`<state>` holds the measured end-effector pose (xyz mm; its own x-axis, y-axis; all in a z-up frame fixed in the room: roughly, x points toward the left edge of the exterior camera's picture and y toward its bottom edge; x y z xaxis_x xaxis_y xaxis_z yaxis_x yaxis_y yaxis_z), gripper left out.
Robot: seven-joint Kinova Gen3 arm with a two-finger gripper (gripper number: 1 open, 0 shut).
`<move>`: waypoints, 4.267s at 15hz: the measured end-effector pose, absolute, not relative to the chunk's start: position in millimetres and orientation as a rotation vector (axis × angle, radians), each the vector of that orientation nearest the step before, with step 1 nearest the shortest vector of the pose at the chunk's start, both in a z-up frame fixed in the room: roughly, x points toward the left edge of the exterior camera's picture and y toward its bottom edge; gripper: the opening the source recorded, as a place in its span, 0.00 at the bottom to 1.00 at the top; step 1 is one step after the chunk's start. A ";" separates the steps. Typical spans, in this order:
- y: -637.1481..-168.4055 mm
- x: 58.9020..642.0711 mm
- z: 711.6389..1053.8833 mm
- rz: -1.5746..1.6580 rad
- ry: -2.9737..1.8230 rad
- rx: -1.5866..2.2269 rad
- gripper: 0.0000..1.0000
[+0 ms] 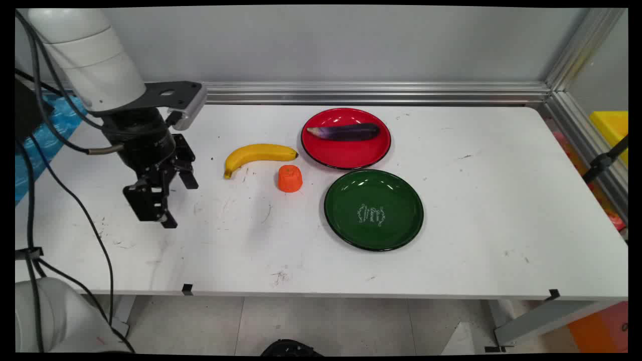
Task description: Pick up the eggplant from the red plate, then place the picked object on the table
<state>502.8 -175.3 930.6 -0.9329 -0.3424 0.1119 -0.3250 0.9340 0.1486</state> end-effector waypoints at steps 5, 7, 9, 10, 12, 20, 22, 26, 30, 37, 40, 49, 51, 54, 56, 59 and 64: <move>-201.2 485.0 925.4 -0.125 -2.919 0.546 1.00; -219.0 473.9 922.5 -0.087 -2.900 0.562 1.00; -238.0 462.8 919.4 -0.053 -2.885 0.571 1.00; -248.5 456.9 917.8 -0.032 -2.877 0.573 1.00; -271.1 446.3 914.6 0.017 -2.854 0.586 1.00; -353.9 418.4 893.2 0.162 -2.784 0.583 1.00; -378.5 411.8 885.8 0.203 -2.764 0.572 1.00; -417.0 403.2 869.4 0.261 -2.738 0.551 1.00; -451.5 398.2 852.1 0.305 -2.718 0.537 1.00; -488.8 398.6 824.3 0.326 -2.697 0.538 1.00; -499.9 399.9 812.1 0.327 -2.689 0.542 1.00; -518.1 404.0 786.0 0.320 -2.669 0.567 1.00; -519.8 404.7 782.9 0.317 -2.667 0.570 1.00; -521.7 405.8 779.7 0.314 -2.663 0.574 0.00; -523.0 406.2 778.2 0.312 -2.662 0.575 0.00; -523.8 407.5 778.3 0.309 -2.662 0.576 0.00; -518.9 410.1 788.5 0.311 -2.669 0.570 0.00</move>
